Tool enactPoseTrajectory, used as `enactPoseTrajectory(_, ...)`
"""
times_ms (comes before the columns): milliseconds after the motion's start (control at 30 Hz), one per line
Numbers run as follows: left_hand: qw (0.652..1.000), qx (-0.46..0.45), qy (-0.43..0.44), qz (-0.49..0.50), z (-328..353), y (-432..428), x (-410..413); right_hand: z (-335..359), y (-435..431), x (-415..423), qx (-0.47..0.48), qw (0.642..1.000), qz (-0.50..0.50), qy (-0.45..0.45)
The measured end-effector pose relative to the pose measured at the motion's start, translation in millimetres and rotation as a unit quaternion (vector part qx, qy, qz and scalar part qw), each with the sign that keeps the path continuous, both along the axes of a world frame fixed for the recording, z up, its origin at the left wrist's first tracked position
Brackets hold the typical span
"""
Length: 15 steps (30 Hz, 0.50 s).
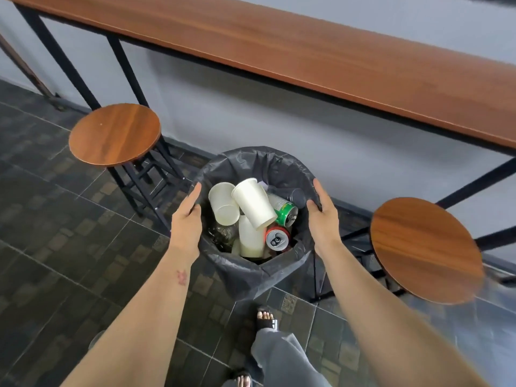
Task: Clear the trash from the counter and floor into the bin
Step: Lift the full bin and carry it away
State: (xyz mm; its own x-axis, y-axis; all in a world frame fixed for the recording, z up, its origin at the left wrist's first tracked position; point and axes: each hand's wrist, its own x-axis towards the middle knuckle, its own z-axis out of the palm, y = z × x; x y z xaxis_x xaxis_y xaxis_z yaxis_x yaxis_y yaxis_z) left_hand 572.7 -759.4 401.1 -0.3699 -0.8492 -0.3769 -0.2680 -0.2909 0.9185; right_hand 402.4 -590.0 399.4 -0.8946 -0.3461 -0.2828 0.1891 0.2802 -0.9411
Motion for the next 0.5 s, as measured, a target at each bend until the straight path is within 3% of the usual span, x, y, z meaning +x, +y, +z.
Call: enactPoseTrajectory(500,0.979,0.013,0.008,-0.202,4.6,141.8,31.3,-3.7,200.3,101.6,0.018,0.981,-0.193,-0.005)
